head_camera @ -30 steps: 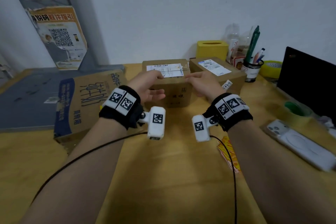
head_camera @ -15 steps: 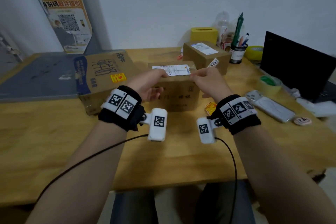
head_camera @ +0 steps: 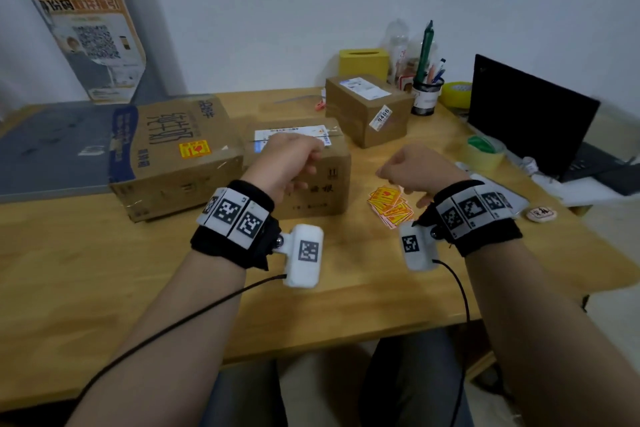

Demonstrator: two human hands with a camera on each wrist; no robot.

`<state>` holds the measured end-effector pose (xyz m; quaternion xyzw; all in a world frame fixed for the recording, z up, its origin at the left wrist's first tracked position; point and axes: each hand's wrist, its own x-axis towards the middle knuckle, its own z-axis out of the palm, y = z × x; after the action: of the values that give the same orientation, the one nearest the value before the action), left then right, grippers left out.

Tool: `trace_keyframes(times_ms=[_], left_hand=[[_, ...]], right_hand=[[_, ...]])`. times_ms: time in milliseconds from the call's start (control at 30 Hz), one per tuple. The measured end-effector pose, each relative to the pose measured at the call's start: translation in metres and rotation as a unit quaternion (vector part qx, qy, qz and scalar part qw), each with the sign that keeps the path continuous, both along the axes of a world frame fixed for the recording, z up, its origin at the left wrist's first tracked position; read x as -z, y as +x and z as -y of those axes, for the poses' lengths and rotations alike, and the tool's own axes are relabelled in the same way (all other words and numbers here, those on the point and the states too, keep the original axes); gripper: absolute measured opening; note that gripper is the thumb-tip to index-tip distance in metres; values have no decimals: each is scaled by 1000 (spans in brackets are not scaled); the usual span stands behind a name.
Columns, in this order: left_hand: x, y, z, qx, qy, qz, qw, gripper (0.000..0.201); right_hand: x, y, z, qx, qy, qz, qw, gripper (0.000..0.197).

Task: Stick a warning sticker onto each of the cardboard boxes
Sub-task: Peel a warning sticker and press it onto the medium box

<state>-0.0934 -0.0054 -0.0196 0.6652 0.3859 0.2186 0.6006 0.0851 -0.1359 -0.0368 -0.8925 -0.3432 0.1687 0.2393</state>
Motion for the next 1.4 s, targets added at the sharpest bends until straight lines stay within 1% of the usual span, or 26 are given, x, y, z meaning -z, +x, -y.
trace_keyframes(times_ms=[100,167,267,333,367,433,567,633,767,833,867,900,967,1033,1133,1233,1333,1400], left_hand=[[8,11,0,3,-14,-6,1000,23],[8,19,-5,-8,-22,-9,1000,22],[6,27,-13,-20,-35,-20,999,18],[7,32,-15,-29,-26,-30,999,11],[8,34,-16,-34,-14,-38,999,14],[13,38,-17,-37,16,-59,997,24],[19,43,-16,-24,54,-58,997,19],[20,42,-17,-20,55,-43,997,19],[18,39,-19,-39,35,13,999,13],[14,37,-16,-47,36,35,998,20],[11,37,-16,-48,36,44,997,24],[8,36,-16,-45,37,51,997,25],[2,35,-18,-33,45,65,996,23],[-7,34,-22,-23,54,80,995,20],[-18,37,-29,-14,68,105,992,15],[-25,41,-37,-21,86,130,988,13],[-26,44,-49,-25,82,162,983,15],[-25,45,-58,-31,77,164,983,20]], right_hand=[[21,21,4,17,-65,-22,997,37],[31,29,4,16,-102,-20,994,45],[36,34,3,18,-120,-24,992,55],[38,39,-1,16,-127,-26,991,62],[39,41,-4,12,-135,-21,991,64],[40,42,-9,2,-161,-7,987,65],[44,43,-15,-7,-177,6,984,62],[46,44,-16,-7,-169,11,985,57],[49,46,-15,-1,-138,7,990,49],[47,47,-14,17,-112,4,994,44],[45,48,-14,26,-90,0,996,38],[42,50,-15,35,-57,-9,998,29],[32,51,-18,58,49,-61,995,13],[15,48,-24,69,174,-115,976,11],[-11,36,-35,43,320,-169,931,10],[-26,24,-51,-2,388,-232,892,10],[-33,17,-70,-47,425,-285,858,8],[-36,15,-83,-70,439,-304,843,6]])
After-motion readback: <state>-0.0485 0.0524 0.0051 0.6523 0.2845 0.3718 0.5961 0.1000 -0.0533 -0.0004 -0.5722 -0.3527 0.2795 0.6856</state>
